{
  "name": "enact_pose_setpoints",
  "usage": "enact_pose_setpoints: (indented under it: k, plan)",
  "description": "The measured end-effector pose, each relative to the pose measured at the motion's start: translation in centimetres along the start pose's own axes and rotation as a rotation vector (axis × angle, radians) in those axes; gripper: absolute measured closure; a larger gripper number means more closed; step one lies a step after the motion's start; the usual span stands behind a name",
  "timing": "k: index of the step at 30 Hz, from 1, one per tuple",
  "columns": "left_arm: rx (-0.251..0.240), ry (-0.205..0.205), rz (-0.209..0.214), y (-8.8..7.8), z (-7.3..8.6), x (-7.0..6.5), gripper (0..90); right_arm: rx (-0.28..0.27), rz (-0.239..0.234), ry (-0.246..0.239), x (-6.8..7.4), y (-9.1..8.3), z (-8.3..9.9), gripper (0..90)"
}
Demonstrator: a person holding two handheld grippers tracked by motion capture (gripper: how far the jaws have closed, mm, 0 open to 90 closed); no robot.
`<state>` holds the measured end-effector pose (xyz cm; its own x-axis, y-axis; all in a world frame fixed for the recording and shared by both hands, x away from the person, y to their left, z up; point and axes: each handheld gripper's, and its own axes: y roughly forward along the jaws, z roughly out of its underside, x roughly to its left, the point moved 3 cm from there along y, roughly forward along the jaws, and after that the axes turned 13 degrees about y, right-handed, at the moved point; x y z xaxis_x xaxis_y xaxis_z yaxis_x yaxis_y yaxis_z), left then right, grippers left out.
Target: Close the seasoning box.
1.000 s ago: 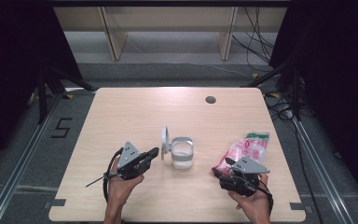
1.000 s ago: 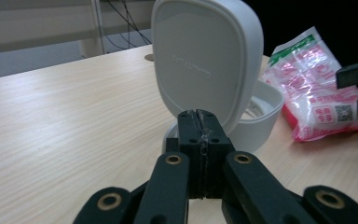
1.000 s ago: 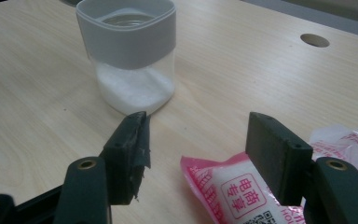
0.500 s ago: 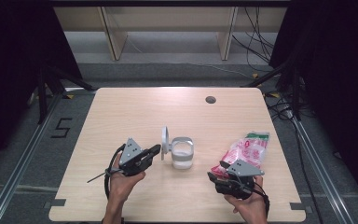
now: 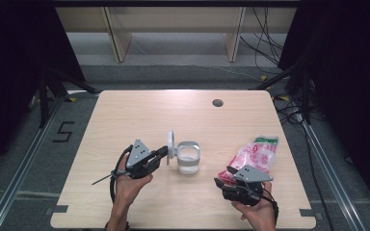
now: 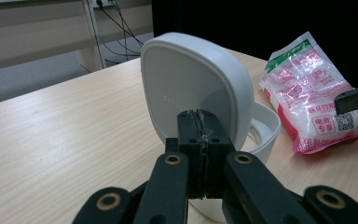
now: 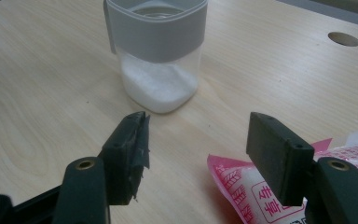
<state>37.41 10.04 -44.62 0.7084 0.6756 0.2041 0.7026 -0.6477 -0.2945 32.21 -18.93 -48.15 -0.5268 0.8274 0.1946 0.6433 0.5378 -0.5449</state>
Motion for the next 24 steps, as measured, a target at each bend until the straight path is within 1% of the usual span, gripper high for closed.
enact_pose_setpoints:
  k: [1, 2, 3, 4, 5, 7, 8, 9, 10, 13, 15, 16, 18, 19, 20, 21, 22, 23, 24]
  plan:
    - [-0.003, -0.003, 0.003, 0.0, 0.0, 0.0, 88.3, -0.014, -0.001, -0.033, -0.3, 0.1, -0.1, 39.1]
    - [-0.007, -0.014, 0.002, 0.1, -0.1, -0.1, 88.3, -0.015, -0.001, -0.036, -0.3, 0.1, -0.1, 39.1]
    - [-0.002, 0.002, 0.004, 0.1, -0.2, -0.1, 88.3, -0.013, -0.001, -0.034, -0.3, 0.1, -0.1, 39.1]
    - [0.000, -0.007, 0.003, 0.2, -0.2, -0.2, 88.3, -0.013, -0.001, -0.034, -0.3, 0.1, -0.1, 39.1]
    - [0.003, 0.009, 0.003, 0.1, -0.3, -0.2, 88.3, -0.012, -0.001, -0.032, -0.3, 0.1, -0.1, 39.1]
    - [-0.001, 0.006, 0.005, 0.2, -0.4, -0.4, 88.3, -0.015, -0.001, -0.034, -0.3, 0.1, -0.1, 39.1]
    - [-0.002, 0.005, 0.006, 0.3, -0.5, -0.6, 88.3, -0.013, 0.000, -0.012, -0.1, 0.1, -0.1, 39.1]
    - [-0.002, 0.013, 0.008, 0.4, -0.5, -0.6, 88.3, -0.005, 0.000, -0.015, -0.2, 0.0, -0.1, 39.1]
    - [-0.005, 0.010, 0.013, 0.5, -0.5, -0.8, 88.3, -0.012, -0.001, -0.024, -0.3, 0.0, -0.1, 39.1]
    - [-0.001, 0.021, 0.020, 0.9, -0.7, -1.4, 88.3, -0.010, -0.002, -0.023, -0.3, 0.0, -0.1, 39.1]
    - [-0.009, 0.012, 0.035, 1.3, -0.7, -1.9, 87.8, -0.018, -0.004, -0.032, -0.3, 0.0, -0.2, 39.4]
    - [-0.003, 0.023, 0.040, 1.3, -0.7, -2.0, 87.7, -0.019, -0.005, -0.034, -0.3, 0.0, -0.2, 39.5]
    - [-0.008, 0.028, 0.046, 1.3, -0.8, -2.2, 87.0, -0.018, -0.001, -0.029, -0.4, -0.1, -0.1, 39.4]
    - [-0.002, 0.030, 0.047, 1.2, -0.8, -2.2, 86.3, -0.017, -0.007, -0.024, -0.4, 0.0, -0.1, 39.4]
    - [-0.009, 0.019, 0.049, 1.2, -0.7, -2.3, 85.3, -0.009, 0.000, -0.008, -0.3, -0.1, 0.0, 39.4]
    - [-0.010, 0.015, 0.046, 1.1, -0.6, -2.3, 83.7, -0.028, 0.002, -0.043, -0.7, 0.0, -0.2, 39.4]
    - [-0.007, 0.012, 0.048, 0.9, -0.5, -2.4, 82.3, -0.014, -0.007, -0.025, -0.6, 0.0, -0.1, 39.4]
    - [-0.013, 0.011, 0.050, 0.6, -0.4, -2.4, 79.4, -0.019, -0.003, -0.019, -0.6, -0.1, -0.1, 39.4]
    - [-0.034, -0.011, 0.053, 0.4, -0.3, -2.6, 76.0, -0.019, 0.002, -0.024, -0.6, -0.2, -0.1, 39.4]
